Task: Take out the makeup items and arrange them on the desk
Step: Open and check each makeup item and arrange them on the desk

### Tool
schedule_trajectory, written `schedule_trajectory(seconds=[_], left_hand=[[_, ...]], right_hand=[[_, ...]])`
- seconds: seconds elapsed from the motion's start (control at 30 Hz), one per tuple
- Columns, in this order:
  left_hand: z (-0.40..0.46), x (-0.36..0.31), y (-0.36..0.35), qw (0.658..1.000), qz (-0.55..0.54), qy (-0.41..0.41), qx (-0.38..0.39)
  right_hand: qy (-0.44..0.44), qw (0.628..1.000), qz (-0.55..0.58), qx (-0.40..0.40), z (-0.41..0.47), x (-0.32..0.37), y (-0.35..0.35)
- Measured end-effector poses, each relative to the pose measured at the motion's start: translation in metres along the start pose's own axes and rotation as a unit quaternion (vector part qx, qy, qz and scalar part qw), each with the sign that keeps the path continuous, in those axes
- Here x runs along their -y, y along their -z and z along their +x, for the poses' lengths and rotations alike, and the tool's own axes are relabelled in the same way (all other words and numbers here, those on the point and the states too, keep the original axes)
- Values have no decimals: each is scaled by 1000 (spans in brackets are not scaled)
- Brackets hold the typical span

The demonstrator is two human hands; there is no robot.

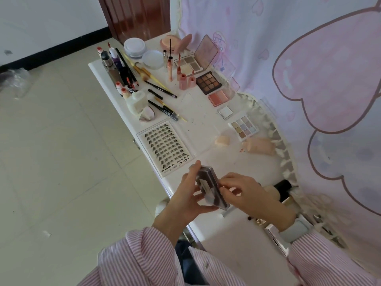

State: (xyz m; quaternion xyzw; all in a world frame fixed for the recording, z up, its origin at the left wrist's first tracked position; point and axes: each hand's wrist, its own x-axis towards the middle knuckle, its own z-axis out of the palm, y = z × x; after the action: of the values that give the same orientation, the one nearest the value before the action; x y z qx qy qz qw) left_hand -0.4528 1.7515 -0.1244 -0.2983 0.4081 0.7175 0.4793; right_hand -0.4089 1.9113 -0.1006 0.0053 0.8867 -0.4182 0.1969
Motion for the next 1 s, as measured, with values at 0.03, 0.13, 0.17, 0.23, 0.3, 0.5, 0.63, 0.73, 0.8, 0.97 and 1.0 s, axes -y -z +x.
schedule_trajectory(seconds=[0.03,0.13,0.17,0.23,0.3,0.5,0.63,0.73,0.8,0.97,1.0], left_hand=[[0,2,-1,1000,6,3,-2],[1,3,-2,1000,15,9,-20],[2,3,-2,999,17,11,-26],[3,3,-1,999,20,12,-37],[4,3,0,999,23,9,-44],[5,4,2,999,21,14,-33],[5,3,6,998,-6,46,48],[4,-2,12,988,-62,76,122],[3,-5,14,991,-63,53,103],[5,-2,16,968,126,-155,-150],[5,0,17,939,210,-198,-188]], right_hand=[[5,1000,20,17,1,1,1],[-10,996,44,78,2,3,3],[-15,995,43,85,3,2,2],[-20,995,49,80,3,1,-2],[-25,996,55,60,4,-2,-8],[-52,999,9,6,6,-11,-12],[-53,998,-12,-41,6,-17,-3],[-53,993,-17,-101,9,-20,5],[-48,991,-14,-124,11,-19,7],[-66,993,-6,-103,22,-21,4],[-69,992,-15,-106,25,-22,3]])
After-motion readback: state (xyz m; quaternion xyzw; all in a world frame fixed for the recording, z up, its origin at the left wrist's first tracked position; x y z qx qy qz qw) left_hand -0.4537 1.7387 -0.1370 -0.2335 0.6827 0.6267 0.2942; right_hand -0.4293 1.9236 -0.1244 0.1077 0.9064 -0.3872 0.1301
